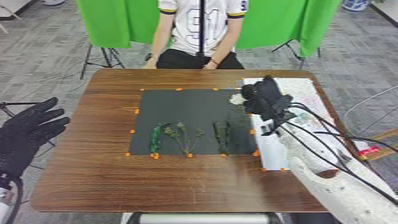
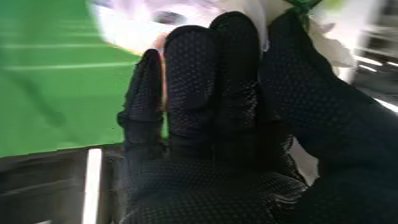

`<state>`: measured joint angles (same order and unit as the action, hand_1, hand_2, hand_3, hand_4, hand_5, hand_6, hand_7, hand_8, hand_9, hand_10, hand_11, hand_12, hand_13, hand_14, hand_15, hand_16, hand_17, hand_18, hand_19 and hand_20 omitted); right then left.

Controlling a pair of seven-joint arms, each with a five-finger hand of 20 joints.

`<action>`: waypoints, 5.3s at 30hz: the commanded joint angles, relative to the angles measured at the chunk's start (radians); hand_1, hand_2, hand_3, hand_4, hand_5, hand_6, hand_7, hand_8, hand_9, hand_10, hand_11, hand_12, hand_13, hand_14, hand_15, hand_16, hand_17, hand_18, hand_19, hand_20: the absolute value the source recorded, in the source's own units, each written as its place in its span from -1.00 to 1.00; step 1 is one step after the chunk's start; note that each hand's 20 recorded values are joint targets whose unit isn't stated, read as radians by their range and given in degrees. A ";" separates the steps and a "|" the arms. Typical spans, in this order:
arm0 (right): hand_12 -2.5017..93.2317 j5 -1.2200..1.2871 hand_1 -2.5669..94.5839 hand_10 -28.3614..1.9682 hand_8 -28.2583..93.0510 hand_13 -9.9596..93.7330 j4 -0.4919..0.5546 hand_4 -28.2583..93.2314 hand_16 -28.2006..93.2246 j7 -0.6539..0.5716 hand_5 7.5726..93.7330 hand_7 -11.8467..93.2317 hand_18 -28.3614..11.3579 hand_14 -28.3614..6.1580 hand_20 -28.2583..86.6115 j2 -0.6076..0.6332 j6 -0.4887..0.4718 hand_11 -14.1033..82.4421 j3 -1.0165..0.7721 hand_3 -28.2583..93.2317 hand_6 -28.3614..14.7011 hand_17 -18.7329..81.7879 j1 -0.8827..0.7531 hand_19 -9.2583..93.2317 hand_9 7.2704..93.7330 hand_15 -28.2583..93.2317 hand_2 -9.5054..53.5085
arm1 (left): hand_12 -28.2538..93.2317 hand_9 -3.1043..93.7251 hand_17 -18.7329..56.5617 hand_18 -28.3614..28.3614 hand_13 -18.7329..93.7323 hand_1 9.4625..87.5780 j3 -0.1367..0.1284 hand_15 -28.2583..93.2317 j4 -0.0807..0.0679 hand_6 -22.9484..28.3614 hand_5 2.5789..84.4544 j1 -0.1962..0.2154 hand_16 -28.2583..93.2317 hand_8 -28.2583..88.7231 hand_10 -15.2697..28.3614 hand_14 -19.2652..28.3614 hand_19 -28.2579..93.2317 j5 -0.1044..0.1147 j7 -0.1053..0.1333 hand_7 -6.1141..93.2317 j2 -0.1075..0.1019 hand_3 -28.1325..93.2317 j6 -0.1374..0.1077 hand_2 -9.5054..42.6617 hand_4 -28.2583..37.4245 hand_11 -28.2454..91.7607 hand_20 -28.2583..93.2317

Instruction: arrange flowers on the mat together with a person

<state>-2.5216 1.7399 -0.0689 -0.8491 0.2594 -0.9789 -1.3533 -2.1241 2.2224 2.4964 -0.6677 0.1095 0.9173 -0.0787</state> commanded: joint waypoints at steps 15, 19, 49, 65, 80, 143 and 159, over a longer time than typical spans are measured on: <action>0.17 -0.121 0.07 0.50 -0.62 0.46 -0.290 -0.98 0.15 0.241 0.40 0.22 -0.39 0.35 0.30 -0.438 -0.131 -0.21 0.425 0.77 0.53 -0.14 0.422 0.47 0.70 0.35 -1.00 | -0.22 -0.30 -0.69 0.81 -0.22 -0.57 0.083 0.01 -0.011 0.07 -0.23 -0.020 -0.49 -0.65 0.30 0.46 0.26 0.007 0.018 -0.56 -0.026 0.63 -0.031 -0.63 -0.87 -0.19 -0.28; 0.17 -0.179 0.07 0.50 -0.62 0.46 -0.349 -0.99 0.15 0.250 0.39 0.22 -0.39 0.36 0.30 -0.474 -0.153 -0.21 0.463 0.78 0.53 -0.14 0.451 0.47 0.70 0.35 -1.00 | -0.22 -0.30 -0.69 0.81 -0.22 -0.57 0.086 0.01 -0.010 0.07 -0.23 -0.018 -0.49 -0.65 0.30 0.46 0.26 0.006 0.025 -0.56 -0.030 0.63 -0.036 -0.63 -0.88 -0.19 -0.27; 0.16 -0.259 -0.05 0.47 -0.59 0.36 -0.354 -1.00 0.02 0.173 0.28 0.21 -0.38 0.27 0.30 -0.505 -0.225 -0.21 0.535 0.77 0.51 -0.19 0.463 0.44 0.57 0.43 -1.00 | -0.22 -0.30 -0.69 0.81 -0.22 -0.57 0.095 0.01 -0.017 0.07 -0.23 -0.040 -0.49 -0.65 0.30 0.47 0.26 0.002 0.019 -0.56 -0.053 0.63 -0.032 -0.63 -0.88 -0.19 -0.28; 0.00 -0.265 -0.12 0.41 -0.57 0.28 -0.349 -1.00 -0.07 0.168 0.18 0.18 -0.41 0.23 0.30 -0.511 -0.241 -0.06 0.524 0.77 0.47 -0.21 0.453 0.44 0.43 0.48 -1.00 | -0.21 -0.31 -0.69 0.81 -0.22 -0.57 0.098 0.01 -0.018 0.07 -0.24 -0.041 -0.49 -0.65 0.30 0.47 0.26 0.004 0.021 -0.56 -0.058 0.63 -0.034 -0.63 -0.87 -0.19 -0.28; -0.24 -0.176 -0.25 0.31 -0.56 0.23 -0.213 -1.00 -0.09 0.189 0.14 0.05 -0.42 0.18 0.29 -0.472 -0.279 0.12 0.415 0.82 0.45 -0.23 0.394 0.44 0.29 0.47 -0.99 | -0.22 -0.30 -0.69 0.81 -0.22 -0.57 0.090 0.01 -0.008 0.07 -0.24 -0.024 -0.49 -0.65 0.30 0.47 0.26 0.002 0.027 -0.56 -0.031 0.63 -0.032 -0.63 -0.88 -0.19 -0.28; -0.38 1.295 -0.35 0.03 -0.77 0.10 0.363 -0.90 -0.14 0.095 0.02 -0.20 -0.53 0.06 0.13 -0.447 -0.389 -0.10 -0.912 0.86 0.27 -0.30 -0.801 0.27 0.08 0.25 -0.85 | -0.22 -0.30 -0.69 0.81 -0.22 -0.56 0.215 0.01 -0.027 0.06 -0.24 -0.139 -0.49 -0.65 0.30 0.47 0.26 -0.061 -0.012 -0.56 0.080 0.63 0.020 -0.62 -0.87 -0.19 -0.28; -0.38 1.277 -0.34 0.02 -0.77 0.10 0.341 -0.90 -0.14 0.057 0.02 -0.20 -0.53 0.05 0.13 -0.466 -0.404 -0.10 -0.875 0.86 0.26 -0.31 -0.775 0.27 0.08 0.25 -0.85 | -0.21 -0.32 -0.69 0.81 -0.22 -0.56 0.211 0.02 -0.019 0.06 -0.24 -0.112 -0.49 -0.66 0.28 0.47 0.26 -0.061 0.005 -0.55 0.102 0.63 0.007 -0.62 -0.87 -0.19 -0.28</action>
<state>-1.2299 2.0875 -0.0033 -1.2988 -0.1304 -1.8665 -2.1295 -1.9028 2.2006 2.3571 -0.7218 0.1126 1.0014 -0.0693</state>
